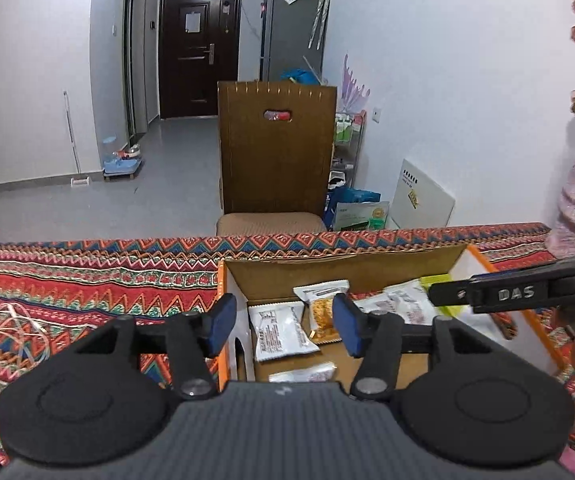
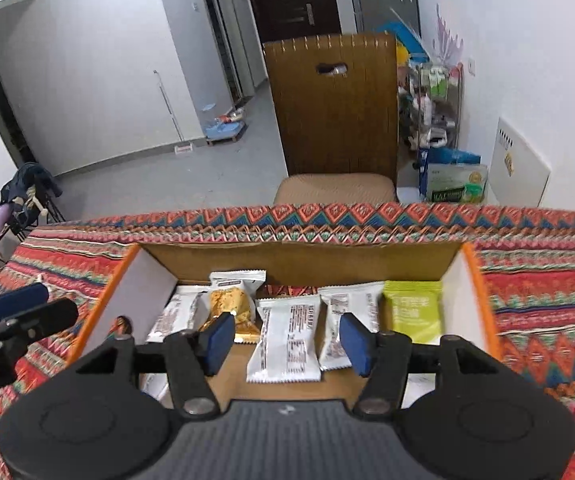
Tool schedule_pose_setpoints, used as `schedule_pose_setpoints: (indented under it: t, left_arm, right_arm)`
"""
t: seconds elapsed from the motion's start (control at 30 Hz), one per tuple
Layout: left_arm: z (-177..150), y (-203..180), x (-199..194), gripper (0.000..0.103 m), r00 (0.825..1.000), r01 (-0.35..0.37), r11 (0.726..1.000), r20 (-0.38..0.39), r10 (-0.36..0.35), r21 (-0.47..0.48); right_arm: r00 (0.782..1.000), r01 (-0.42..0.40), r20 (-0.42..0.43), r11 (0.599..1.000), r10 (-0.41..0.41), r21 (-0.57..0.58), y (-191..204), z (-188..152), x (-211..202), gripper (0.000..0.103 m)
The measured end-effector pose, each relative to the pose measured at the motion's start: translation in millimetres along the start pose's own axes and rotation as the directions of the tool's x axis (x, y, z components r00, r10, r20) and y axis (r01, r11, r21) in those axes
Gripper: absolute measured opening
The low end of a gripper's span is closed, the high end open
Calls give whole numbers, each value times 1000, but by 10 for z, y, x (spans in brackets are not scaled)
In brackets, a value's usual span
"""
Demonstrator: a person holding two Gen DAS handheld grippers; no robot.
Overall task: Organize snacks
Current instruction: 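Place both packets into the orange box and open both grippers, then withdraw both grippers from the box toward the pile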
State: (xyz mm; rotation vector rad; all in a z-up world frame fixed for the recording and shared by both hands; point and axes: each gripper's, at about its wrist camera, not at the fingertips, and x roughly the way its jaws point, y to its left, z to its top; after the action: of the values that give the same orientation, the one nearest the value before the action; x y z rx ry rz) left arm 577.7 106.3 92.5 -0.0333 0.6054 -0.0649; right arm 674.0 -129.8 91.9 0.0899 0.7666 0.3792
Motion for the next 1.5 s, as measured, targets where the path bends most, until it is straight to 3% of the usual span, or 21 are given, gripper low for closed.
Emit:
schedule_pose_setpoints:
  t: [0.1, 0.23, 0.37, 0.43, 0.6, 0.8, 0.97, 1.2, 1.33, 1.5]
  left_arm:
    - [5, -77, -326, 72, 1000, -2, 1000, 15, 2, 2]
    - [-104, -214, -856, 82, 999, 18, 1000, 50, -19, 20]
    - [-354, -341, -1436, 90, 994, 42, 999, 104, -45, 28]
    - [-520, -396, -1702, 96, 990, 61, 998, 125, -63, 23]
    - [-1116, -587, -2313, 100, 980, 38, 999, 192, -45, 39]
    - [-1912, -814, -2770, 102, 977, 73, 997, 197, -79, 38]
    - [-2540, -928, -2886, 103, 988, 57, 998, 145, -58, 10]
    - [-3008, -908, -2918, 103, 998, 25, 999, 53, -24, -22]
    - [-3041, -874, -2882, 103, 999, 23, 999, 42, -22, -31]
    - [-2937, -950, -2731, 103, 996, 89, 996, 34, -88, -14]
  right_arm:
    - [999, -6, 31, 1000, 6, -26, -4, -59, -436, 65]
    - [997, -18, 77, 998, 23, -64, -22, -199, -1032, 77]
    - [992, 0, 128, 992, 16, -129, -23, -498, -1615, 79]
    - [986, 16, 165, 987, 10, -157, -32, -718, -1913, 82]
    - [970, 33, 244, 979, 17, -202, -54, -1400, -2543, 86]
    - [945, 83, 328, 958, 12, -275, 46, -2443, -3117, 91]
    - [927, 140, 374, 949, -26, -281, 160, -3256, -3241, 91]
    - [952, 120, 301, 969, -51, -214, 223, -4051, -3081, 91]
    - [970, 82, 243, 971, -25, -226, 258, -4225, -2986, 91]
    - [963, 110, 265, 967, -47, -230, 234, -4161, -2984, 90]
